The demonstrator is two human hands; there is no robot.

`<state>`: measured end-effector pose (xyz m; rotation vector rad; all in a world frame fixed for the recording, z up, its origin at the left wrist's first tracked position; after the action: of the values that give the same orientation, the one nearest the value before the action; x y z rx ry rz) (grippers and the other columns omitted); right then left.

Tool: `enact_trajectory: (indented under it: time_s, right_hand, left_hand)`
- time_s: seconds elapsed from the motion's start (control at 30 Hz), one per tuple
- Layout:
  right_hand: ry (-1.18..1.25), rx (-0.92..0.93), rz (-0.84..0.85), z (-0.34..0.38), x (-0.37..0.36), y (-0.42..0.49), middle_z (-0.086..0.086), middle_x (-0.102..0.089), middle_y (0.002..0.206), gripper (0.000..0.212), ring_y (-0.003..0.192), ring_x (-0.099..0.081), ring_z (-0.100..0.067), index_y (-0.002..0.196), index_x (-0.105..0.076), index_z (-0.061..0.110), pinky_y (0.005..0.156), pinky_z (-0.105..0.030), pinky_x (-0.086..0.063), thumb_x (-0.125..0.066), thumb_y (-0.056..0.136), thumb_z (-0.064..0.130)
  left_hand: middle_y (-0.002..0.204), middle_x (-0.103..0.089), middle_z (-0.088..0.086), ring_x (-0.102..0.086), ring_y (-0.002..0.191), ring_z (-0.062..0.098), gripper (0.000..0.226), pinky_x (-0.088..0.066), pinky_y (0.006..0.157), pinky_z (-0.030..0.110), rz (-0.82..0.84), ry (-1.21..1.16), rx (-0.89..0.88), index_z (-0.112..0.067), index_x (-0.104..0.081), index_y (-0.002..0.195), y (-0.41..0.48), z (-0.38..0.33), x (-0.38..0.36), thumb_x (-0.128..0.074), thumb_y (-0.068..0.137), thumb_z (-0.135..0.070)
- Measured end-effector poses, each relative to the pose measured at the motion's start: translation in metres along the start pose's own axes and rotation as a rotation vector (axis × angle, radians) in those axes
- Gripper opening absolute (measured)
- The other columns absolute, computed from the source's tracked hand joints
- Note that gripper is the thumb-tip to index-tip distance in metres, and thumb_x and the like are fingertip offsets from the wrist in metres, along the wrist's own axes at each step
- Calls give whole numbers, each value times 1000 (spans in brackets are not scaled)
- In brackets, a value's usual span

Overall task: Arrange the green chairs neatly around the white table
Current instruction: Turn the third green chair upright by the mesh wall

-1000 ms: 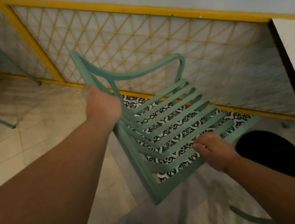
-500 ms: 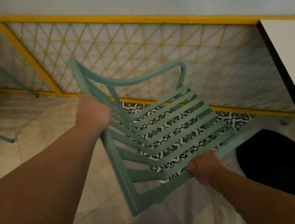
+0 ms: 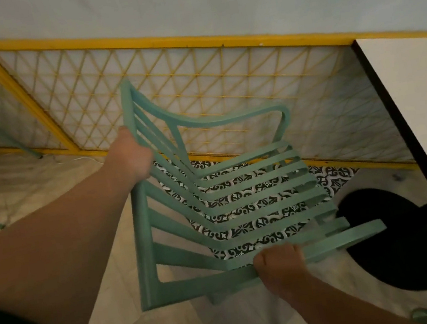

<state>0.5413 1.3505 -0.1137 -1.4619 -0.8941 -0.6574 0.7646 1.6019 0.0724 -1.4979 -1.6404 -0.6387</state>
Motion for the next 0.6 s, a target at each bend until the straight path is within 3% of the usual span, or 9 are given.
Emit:
enact_trajectory:
  time_s: [0.27, 0.33, 0.4, 0.47, 0.53, 0.6]
  right_hand:
    - [35, -25, 64, 6, 3, 2, -12, -63, 119, 28, 112, -56, -34, 124, -54, 16, 100, -50, -42, -44, 103, 31]
    - [54, -35, 80, 4, 4, 2, -11, -62, 120, 27, 114, -55, -34, 125, -53, 17, 102, -51, -40, -46, 102, 30]
    - [69, -43, 104, 3, 3, 1, -9, -61, 123, 28, 117, -53, -33, 127, -52, 19, 104, -52, -38, -49, 102, 29]
    - [80, -49, 127, 1, 1, 0, -8, -59, 127, 30, 121, -51, -32, 130, -51, 21, 108, -52, -37, -50, 102, 31]
    - [98, -49, 133, -1, 1, 1, -6, -59, 127, 30, 122, -52, -30, 130, -51, 23, 109, -51, -38, -49, 102, 33]
    - [95, -43, 128, 3, 5, 1, -5, -59, 126, 30, 121, -53, -28, 130, -50, 23, 109, -51, -39, -49, 103, 34]
  left_hand:
    - [102, -60, 17, -67, 86, 39, 37, -62, 73, 56, 93, -32, -35, -15, -42, 125, 28, -19, -10, -53, 91, -7]
    - [102, -59, 16, -66, 84, 34, 37, -61, 69, 52, 98, -64, -40, -15, -43, 127, 24, -21, -10, -52, 91, -9]
    - [105, -58, 11, -63, 85, 27, 45, -56, 66, 38, 63, -40, -76, -13, -42, 136, 12, -28, -5, -55, 93, -12]
    - [132, -52, 11, -57, 114, 29, 65, -51, 88, 35, -31, 31, -181, -11, -31, 152, -4, -37, 3, -58, 94, -21]
    - [159, -32, 7, -36, 143, 28, 80, -39, 114, 45, -99, 52, -266, -14, -19, 160, -30, -43, 17, -58, 93, -32]
    - [168, -17, 3, -18, 154, 24, 87, -25, 124, 47, -106, 56, -271, -17, -10, 162, -61, -39, 30, -58, 92, -36]
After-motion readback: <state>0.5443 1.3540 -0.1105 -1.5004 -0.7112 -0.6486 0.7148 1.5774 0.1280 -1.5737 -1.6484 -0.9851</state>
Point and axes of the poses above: each hand's wrist, its own y-axis towards the middle knuckle, its own x-axis out of the back of the hand, z = x × y, the point moved 7 cm from there along y, towards the middle knuckle
